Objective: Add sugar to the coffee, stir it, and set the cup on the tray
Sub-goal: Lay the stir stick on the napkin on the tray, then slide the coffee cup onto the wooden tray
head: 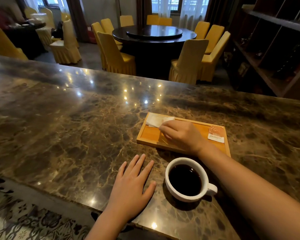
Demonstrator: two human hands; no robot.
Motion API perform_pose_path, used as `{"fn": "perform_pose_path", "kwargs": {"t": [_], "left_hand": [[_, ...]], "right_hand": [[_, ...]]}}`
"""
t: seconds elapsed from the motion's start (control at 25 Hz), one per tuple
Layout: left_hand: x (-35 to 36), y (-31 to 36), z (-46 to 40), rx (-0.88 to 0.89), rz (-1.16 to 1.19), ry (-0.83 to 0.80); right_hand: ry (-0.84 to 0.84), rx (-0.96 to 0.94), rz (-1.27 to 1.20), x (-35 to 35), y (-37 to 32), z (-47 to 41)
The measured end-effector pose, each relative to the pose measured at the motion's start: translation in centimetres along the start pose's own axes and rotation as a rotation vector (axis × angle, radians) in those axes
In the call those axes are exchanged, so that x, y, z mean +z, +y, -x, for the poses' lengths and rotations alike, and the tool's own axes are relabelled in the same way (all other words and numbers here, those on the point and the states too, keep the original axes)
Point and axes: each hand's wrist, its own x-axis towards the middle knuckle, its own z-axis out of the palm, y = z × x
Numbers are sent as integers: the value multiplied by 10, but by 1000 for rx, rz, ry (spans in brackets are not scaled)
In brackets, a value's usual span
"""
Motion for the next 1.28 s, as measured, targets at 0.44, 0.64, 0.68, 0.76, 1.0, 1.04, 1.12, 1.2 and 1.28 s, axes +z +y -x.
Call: {"fn": "perform_pose_path", "kwargs": {"t": [0.44, 0.64, 0.68, 0.76, 1.0, 1.04, 1.12, 1.2, 1.28], "left_hand": [[0, 0, 1, -8, -4, -11], [-1, 1, 0, 2, 5, 0], [-1, 2, 0, 5, 10, 4], [-1, 1, 1, 13, 8, 10], [-1, 0, 0, 28, -11, 16], [-1, 0, 0, 29, -9, 17], [-1, 0, 0, 28, 1, 20], [-1, 0, 0, 33, -1, 17], [-1, 0, -1, 37, -5, 10]], "right_hand": [[-306, -63, -102, 13, -11, 10], [-313, -42, -65, 1, -9, 16], [-301, -13, -34, -7, -6, 19], [-254, 113, 4, -29, -4, 28], [-47, 918, -344, -90, -50, 86], [-73, 1019, -460, -96, -62, 94], [-99, 1133, -680, -104, -83, 106], [-98, 1186, -782, -107, -96, 113], [-78, 1235, -825, -106, -104, 115]]}}
